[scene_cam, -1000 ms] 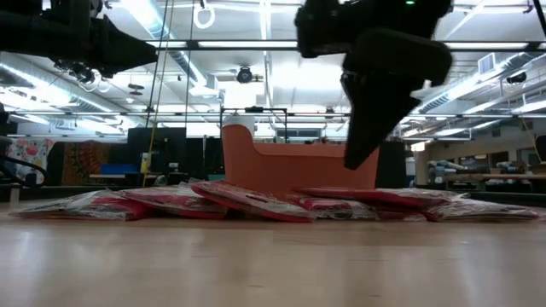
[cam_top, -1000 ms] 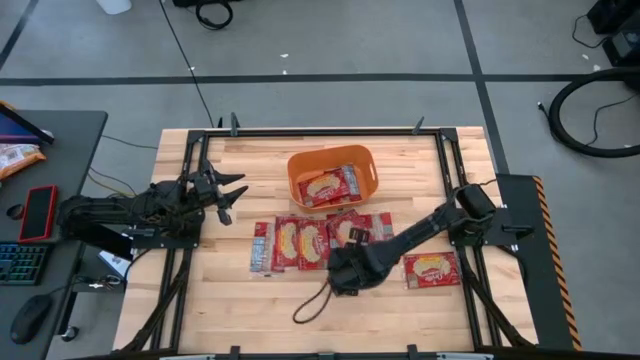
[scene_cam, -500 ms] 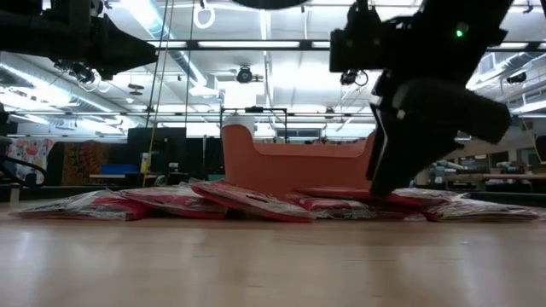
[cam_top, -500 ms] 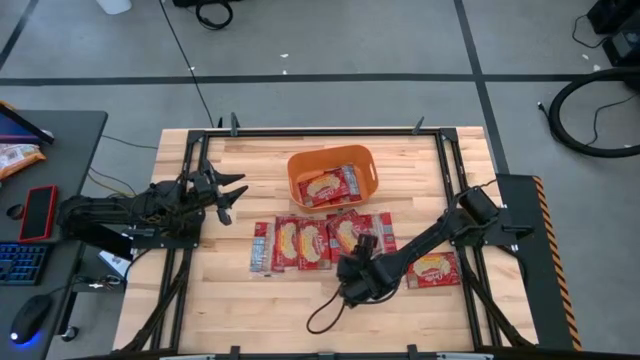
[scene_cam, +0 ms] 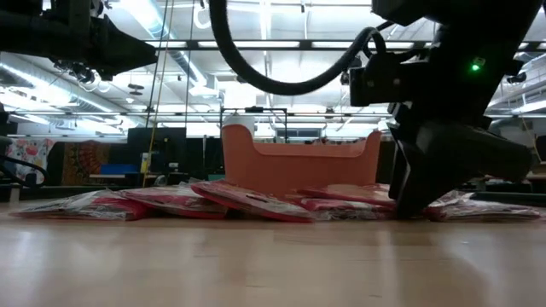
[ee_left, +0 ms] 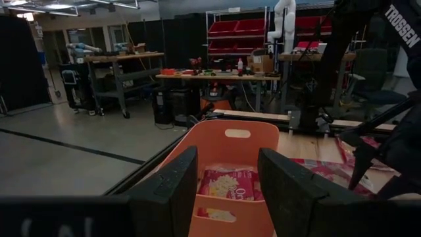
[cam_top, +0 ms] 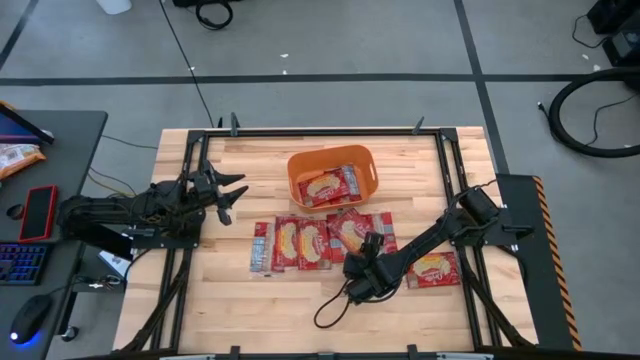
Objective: Sort popcorn bags into baskets
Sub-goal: Put the red popcorn bag into the orange bin
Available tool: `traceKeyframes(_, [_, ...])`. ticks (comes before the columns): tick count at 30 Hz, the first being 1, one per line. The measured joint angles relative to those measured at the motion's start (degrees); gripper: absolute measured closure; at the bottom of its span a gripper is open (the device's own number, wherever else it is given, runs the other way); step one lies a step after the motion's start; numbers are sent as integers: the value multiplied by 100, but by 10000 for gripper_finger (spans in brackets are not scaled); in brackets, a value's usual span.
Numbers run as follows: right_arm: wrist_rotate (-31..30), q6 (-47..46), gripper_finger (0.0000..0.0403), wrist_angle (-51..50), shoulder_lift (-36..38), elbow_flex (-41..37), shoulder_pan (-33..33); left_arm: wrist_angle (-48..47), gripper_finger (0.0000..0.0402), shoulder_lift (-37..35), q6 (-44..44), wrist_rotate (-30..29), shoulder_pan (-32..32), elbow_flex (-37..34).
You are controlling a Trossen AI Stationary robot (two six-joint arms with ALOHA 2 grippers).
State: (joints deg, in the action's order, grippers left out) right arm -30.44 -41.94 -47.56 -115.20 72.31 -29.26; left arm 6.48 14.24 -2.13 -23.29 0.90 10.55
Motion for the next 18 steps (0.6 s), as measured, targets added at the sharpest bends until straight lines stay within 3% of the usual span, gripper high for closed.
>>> traceKeyframes(10, [595, 60, 388, -479, 2, 67, -4, -44, 237, 0, 2, 0, 0, 0])
traceKeyframes(18, [761, 241, 391, -1716, -2, 923, -17, -46, 237, 0, 4, 0, 0, 0])
